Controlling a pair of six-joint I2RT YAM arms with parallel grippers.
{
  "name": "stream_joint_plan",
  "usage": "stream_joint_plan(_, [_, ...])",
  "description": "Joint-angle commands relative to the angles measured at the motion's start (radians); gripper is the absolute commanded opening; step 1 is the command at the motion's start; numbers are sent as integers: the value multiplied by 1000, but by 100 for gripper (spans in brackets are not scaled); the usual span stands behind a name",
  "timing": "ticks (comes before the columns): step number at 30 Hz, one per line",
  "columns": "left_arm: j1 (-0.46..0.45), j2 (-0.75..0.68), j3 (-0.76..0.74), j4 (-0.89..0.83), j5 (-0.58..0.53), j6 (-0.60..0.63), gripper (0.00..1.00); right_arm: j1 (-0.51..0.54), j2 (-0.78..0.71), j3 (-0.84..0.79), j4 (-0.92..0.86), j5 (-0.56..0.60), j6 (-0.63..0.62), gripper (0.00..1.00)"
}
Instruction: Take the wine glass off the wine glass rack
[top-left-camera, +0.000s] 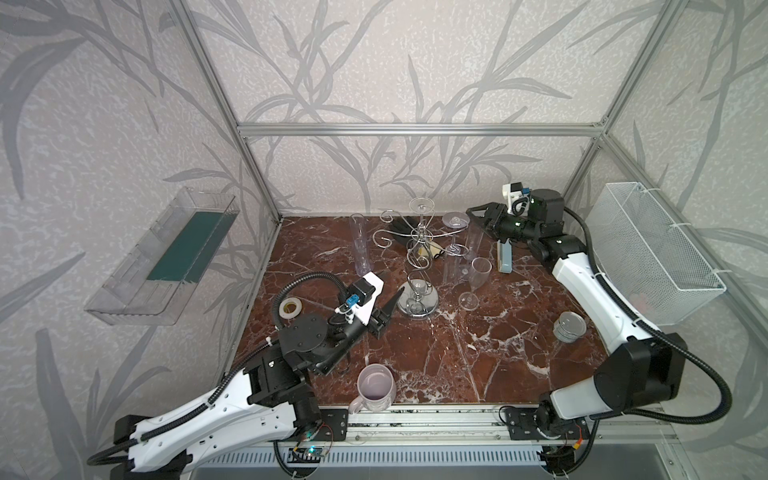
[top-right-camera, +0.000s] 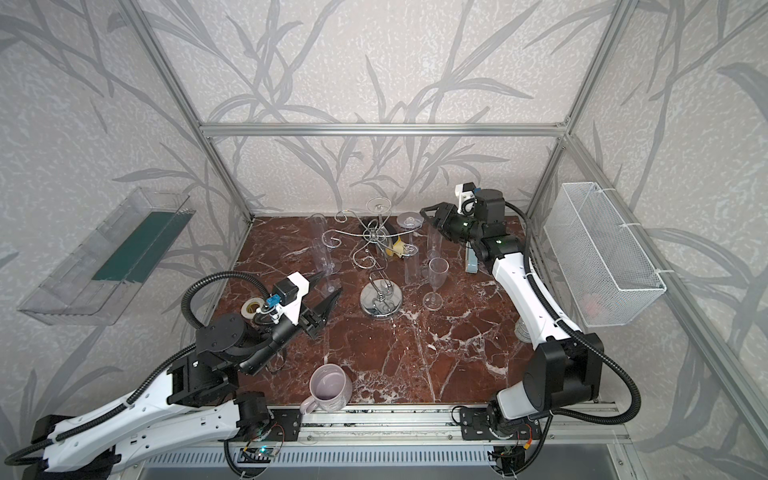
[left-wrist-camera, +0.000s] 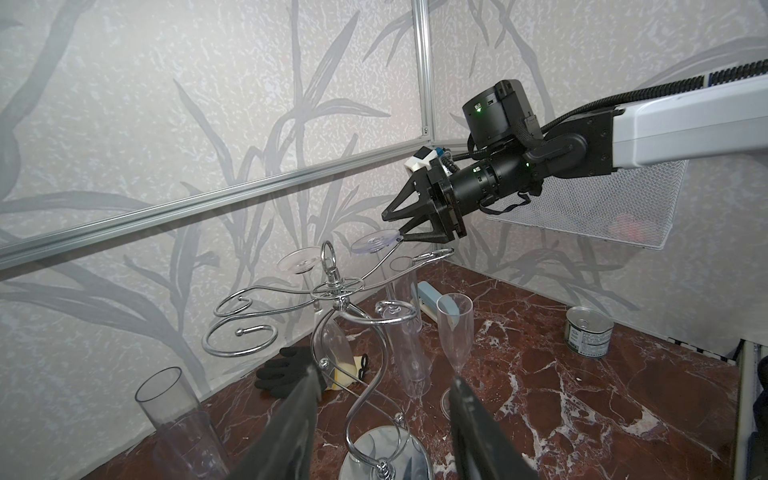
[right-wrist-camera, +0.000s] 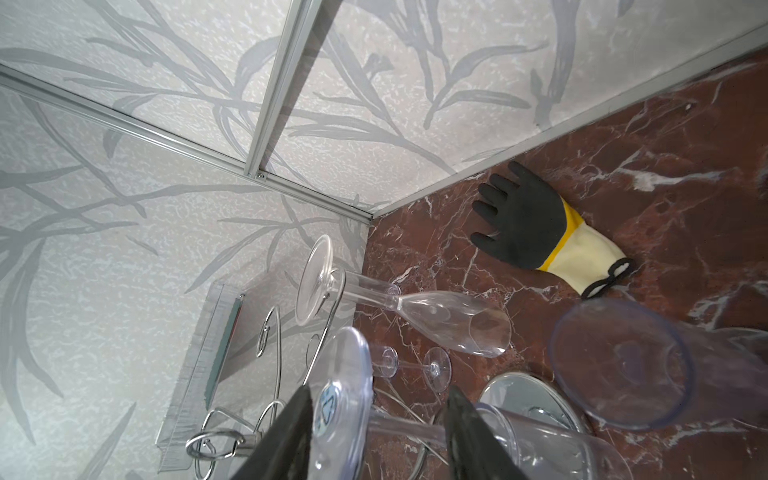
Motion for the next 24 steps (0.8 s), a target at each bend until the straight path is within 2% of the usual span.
stream_joint_plan(1, [2,-10,-6,-16,6,-16,52,-4,13,-6,118,-94,117,48])
stream_joint_plan(14, [2,2,-2,-23,17,-16,53,-4,63,-9,168,-149,198,45])
stream_joint_plan(24, [2,18,14,-39,28,-13,52,4,89,-29,252,-168,256,29])
